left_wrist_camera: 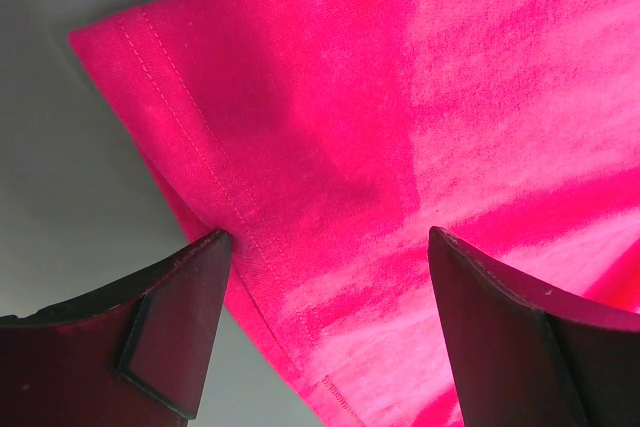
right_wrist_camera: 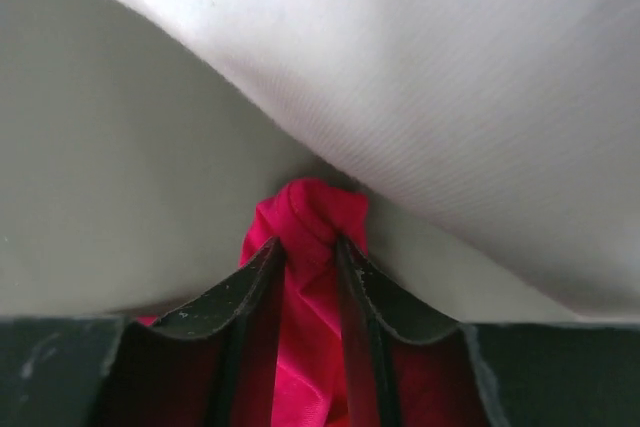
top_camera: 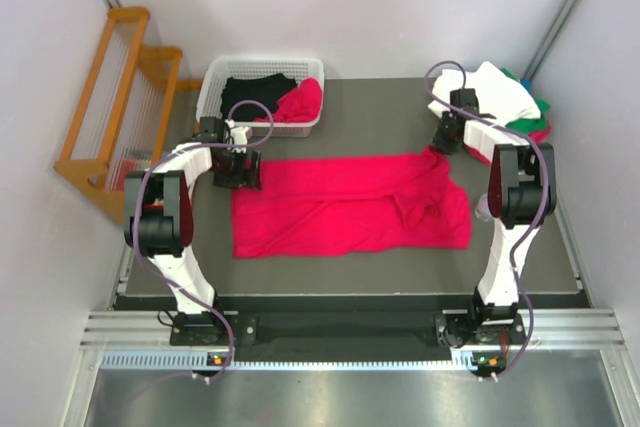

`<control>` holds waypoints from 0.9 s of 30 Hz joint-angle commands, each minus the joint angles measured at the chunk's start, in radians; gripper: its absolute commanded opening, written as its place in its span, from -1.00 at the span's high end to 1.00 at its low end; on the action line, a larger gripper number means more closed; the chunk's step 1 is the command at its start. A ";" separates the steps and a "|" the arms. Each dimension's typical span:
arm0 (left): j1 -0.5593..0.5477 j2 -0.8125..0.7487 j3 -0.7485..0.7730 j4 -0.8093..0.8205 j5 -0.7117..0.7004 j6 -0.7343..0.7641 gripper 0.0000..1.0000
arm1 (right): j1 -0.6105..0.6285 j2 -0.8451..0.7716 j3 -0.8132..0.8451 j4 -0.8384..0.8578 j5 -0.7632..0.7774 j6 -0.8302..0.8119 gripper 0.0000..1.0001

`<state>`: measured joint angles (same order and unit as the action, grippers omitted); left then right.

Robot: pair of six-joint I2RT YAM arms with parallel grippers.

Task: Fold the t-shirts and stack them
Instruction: Fold the tshirt

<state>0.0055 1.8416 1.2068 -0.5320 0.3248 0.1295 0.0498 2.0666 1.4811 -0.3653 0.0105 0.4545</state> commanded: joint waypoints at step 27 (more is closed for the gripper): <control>-0.002 -0.042 0.017 -0.014 0.039 0.005 -0.73 | -0.041 -0.109 0.010 -0.165 0.348 0.032 0.67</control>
<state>0.0059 1.8408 1.2091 -0.5369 0.3317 0.1299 0.0212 1.9366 1.4223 -0.4881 0.3157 0.4786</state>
